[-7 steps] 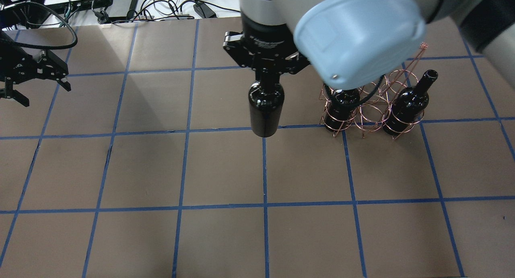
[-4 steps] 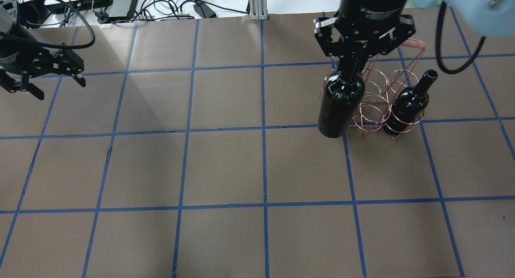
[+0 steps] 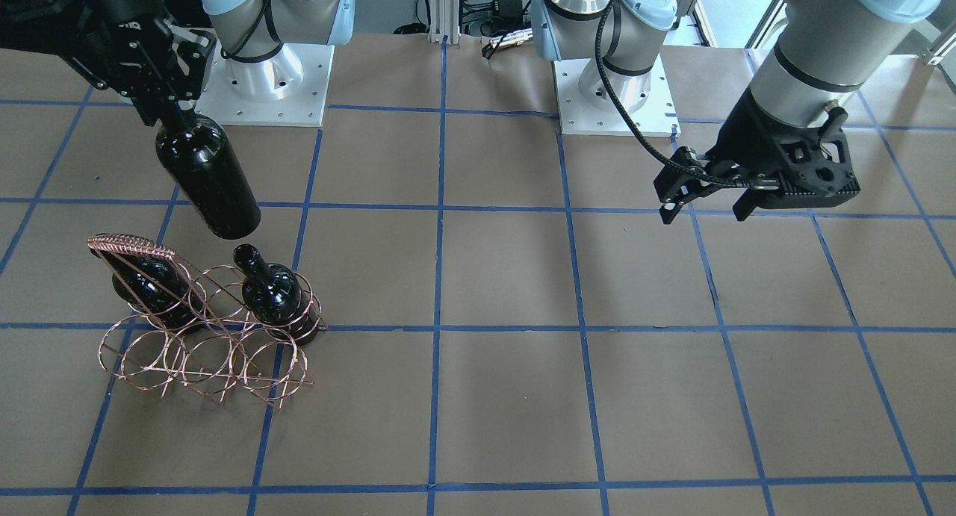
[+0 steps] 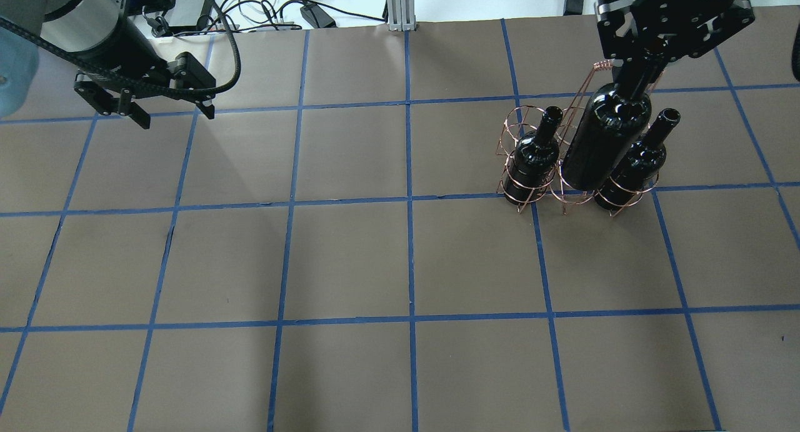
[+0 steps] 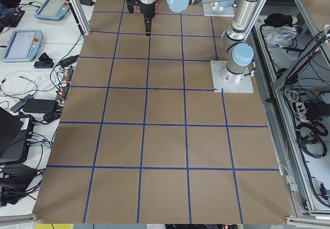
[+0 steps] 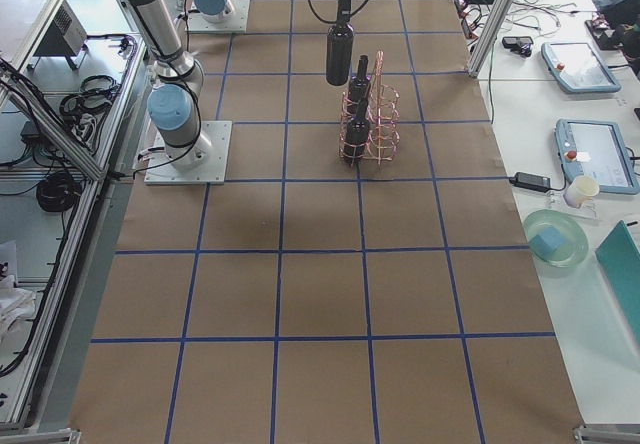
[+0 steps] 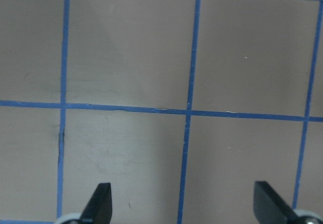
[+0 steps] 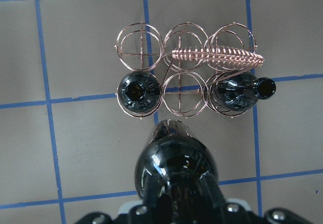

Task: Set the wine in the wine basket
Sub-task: 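Tilt the bottle and lower it into the empty rack slot with the right gripper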

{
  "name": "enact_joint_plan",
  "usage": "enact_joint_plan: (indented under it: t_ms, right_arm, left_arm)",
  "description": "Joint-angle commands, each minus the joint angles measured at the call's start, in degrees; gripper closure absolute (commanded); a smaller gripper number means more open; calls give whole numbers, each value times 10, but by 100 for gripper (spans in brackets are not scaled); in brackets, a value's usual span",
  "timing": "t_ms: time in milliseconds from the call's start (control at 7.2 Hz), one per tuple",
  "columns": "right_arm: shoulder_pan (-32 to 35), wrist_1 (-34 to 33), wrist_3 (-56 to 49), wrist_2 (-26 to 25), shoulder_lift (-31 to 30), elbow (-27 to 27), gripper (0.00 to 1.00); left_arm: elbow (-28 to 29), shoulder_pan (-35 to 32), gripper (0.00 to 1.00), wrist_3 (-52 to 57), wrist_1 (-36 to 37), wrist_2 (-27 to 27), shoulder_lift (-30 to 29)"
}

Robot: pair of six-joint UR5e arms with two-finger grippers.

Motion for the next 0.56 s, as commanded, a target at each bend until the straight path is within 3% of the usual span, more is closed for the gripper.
enact_joint_plan:
  t_ms: [0,417]
  right_arm:
    - [-34,-40,-41,6,2,24,100]
    - [-45,-53,-91,7,21,34,100]
  left_arm:
    - [-1,-12,0,1,0,-23,13]
    - [-10,-13,0,2,-7,-17,18]
